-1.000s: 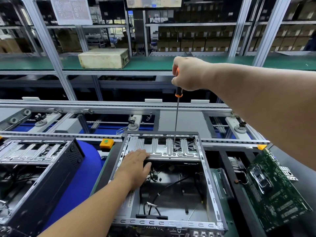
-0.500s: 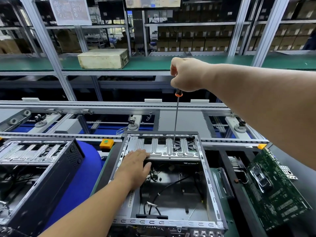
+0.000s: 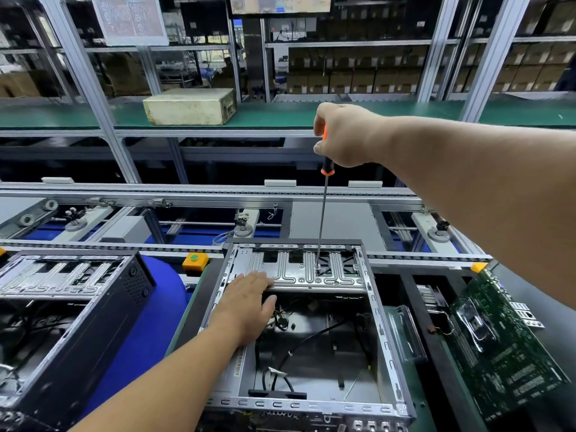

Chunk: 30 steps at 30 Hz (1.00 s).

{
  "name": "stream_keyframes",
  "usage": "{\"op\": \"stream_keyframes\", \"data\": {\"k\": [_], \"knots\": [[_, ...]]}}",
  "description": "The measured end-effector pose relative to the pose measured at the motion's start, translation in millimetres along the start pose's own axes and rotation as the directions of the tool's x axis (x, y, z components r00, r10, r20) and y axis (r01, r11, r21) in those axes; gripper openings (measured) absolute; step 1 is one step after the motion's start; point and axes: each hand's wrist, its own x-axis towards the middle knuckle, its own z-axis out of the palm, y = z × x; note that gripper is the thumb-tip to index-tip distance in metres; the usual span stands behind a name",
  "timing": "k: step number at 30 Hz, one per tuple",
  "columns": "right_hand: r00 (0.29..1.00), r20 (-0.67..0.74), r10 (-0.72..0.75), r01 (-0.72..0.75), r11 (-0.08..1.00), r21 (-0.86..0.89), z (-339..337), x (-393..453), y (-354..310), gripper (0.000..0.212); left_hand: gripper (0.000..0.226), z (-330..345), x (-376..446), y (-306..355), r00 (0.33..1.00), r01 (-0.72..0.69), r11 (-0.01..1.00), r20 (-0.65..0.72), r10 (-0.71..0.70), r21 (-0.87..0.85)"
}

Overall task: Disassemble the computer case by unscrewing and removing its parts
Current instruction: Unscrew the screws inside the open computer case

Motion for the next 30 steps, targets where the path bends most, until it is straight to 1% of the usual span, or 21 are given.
{"op": "stream_keyframes", "data": {"k": [4, 7, 9, 13, 14, 15, 16, 17, 18, 19, 21, 22, 24, 27, 30], "knots": [[0.998, 0.050, 0.048, -0.056, 0.985, 0.162, -4.2, -2.1, -1.8, 0.033, 0.050, -0.5, -0.2, 0.1, 1.000, 0.002, 1.000, 0.006, -0.002, 0.003], [0.997, 0.055, 0.054, -0.065, 0.971, 0.229, -4.3, -4.0, -4.4, 0.034, 0.049, -1.0, 0.5, 0.3, 1.000, 0.000, 1.000, 0.004, 0.000, 0.005], [0.997, 0.060, 0.045, -0.059, 0.964, 0.258, -4.0, -5.6, -7.2, 0.032, 0.050, -1.1, 0.5, 0.3, 1.000, 0.000, 1.000, 0.009, 0.000, 0.006], [0.999, 0.038, 0.025, -0.035, 0.945, 0.324, -2.7, -4.3, -9.0, 0.020, 0.050, -1.1, 0.1, 0.0, 1.000, -0.001, 1.000, 0.012, 0.001, 0.004], [0.999, 0.028, 0.016, -0.024, 0.953, 0.301, -1.3, -3.4, -7.6, 0.016, 0.049, -1.3, 0.5, 0.1, 1.000, -0.003, 1.000, 0.007, 0.003, 0.000], [1.000, 0.011, -0.006, 0.003, 0.975, 0.221, 0.2, -2.8, -6.1, 0.013, 0.048, -1.3, 0.6, 0.2, 1.000, -0.005, 1.000, -0.001, 0.005, -0.006], [0.999, -0.014, -0.039, 0.041, 0.996, 0.080, 2.1, -2.0, -4.1, 0.016, 0.047, -1.3, 0.5, 0.1, 1.000, -0.007, 1.000, -0.010, 0.007, -0.010], [0.996, -0.050, -0.074, 0.069, 0.994, -0.088, 4.4, -1.1, -1.7, 0.024, 0.046, -1.4, 0.2, 0.0, 1.000, -0.008, 1.000, -0.015, 0.008, -0.012], [0.991, -0.089, -0.099, 0.077, 0.970, -0.232, 6.1, -0.3, 0.3, 0.032, 0.045, -1.3, -0.1, -0.1, 1.000, -0.008, 1.000, -0.017, 0.008, -0.014], [0.986, -0.123, -0.109, 0.064, 0.945, -0.321, 6.9, 0.4, 1.7, 0.038, 0.045, -1.3, -0.8, -0.3, 1.000, -0.008, 1.000, -0.017, 0.007, -0.017], [0.984, -0.150, -0.093, 0.032, 0.928, -0.371, 6.8, 2.1, 2.8, 0.042, 0.045, -1.4, -1.1, -0.6, 1.000, -0.008, 1.000, -0.019, 0.007, -0.021], [0.987, -0.142, -0.080, 0.024, 0.933, -0.358, 6.4, 3.0, 3.5, 0.041, 0.045, -1.6, -0.9, -0.6, 1.000, -0.008, 1.000, -0.017, 0.008, -0.019], [0.993, -0.105, -0.060, 0.029, 0.961, -0.276, 5.3, 3.3, 4.5, 0.033, 0.046, -1.6, -0.3, -0.1, 1.000, -0.007, 1.000, -0.012, 0.007, -0.011], [0.998, -0.050, -0.027, 0.023, 0.997, -0.070, 4.5, 1.9, 4.8, 0.021, 0.048, -1.9, -0.3, 0.2, 1.000, -0.002, 1.000, -0.007, 0.001, -0.013], [1.000, -0.004, 0.015, -0.014, 0.992, 0.128, 2.0, 0.0, 3.5, 0.028, 0.046, -2.3, -0.4, 0.3, 1.000, -0.007, 1.000, -0.012, 0.007, -0.014]]}}
